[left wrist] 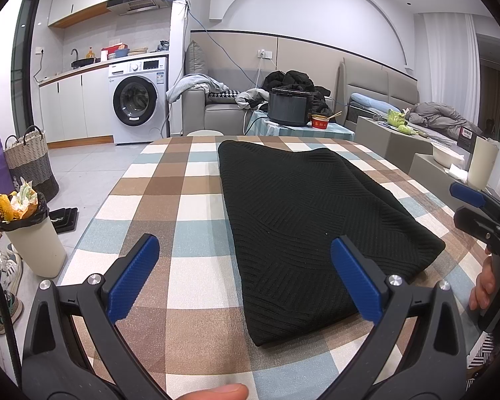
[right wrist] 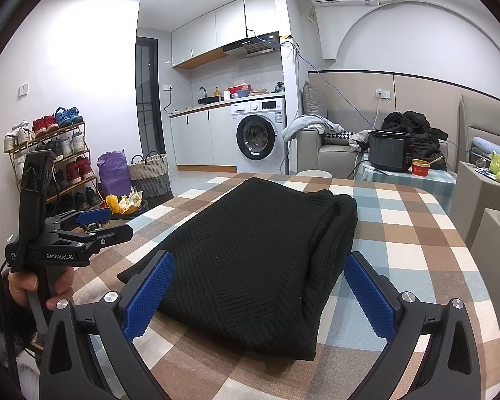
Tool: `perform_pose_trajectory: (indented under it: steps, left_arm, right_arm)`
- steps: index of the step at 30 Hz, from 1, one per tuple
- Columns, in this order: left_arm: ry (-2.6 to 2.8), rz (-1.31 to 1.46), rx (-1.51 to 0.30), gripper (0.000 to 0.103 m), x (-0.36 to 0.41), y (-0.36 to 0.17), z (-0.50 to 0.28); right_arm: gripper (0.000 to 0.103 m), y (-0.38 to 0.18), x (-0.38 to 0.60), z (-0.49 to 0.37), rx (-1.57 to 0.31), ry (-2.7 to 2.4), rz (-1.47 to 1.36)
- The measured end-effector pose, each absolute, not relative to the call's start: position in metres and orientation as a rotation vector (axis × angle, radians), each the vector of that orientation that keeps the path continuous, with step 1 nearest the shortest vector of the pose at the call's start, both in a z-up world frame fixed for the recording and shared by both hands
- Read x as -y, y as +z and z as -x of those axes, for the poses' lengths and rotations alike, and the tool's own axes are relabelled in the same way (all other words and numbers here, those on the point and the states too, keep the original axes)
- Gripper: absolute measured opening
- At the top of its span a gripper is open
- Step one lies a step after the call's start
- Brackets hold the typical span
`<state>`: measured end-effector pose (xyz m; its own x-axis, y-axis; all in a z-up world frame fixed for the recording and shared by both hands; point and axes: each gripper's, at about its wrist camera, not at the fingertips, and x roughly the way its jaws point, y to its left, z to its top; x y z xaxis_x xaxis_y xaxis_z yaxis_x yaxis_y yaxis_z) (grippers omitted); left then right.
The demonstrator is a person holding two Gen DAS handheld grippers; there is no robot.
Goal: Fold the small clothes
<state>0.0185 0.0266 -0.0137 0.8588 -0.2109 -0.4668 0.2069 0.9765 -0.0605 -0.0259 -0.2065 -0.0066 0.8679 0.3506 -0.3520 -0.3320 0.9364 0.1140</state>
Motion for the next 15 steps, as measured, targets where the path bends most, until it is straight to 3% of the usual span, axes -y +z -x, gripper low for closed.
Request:
perform_pose_trajectory:
  steps: [15]
  left_arm:
    - [-0.221, 0.007, -0.487, 0.102, -0.0269, -0.013, -0.0176]
  right_arm:
    - [0.103, -0.0062, 0.2063, 0.026, -0.377, 0.357, -0.05]
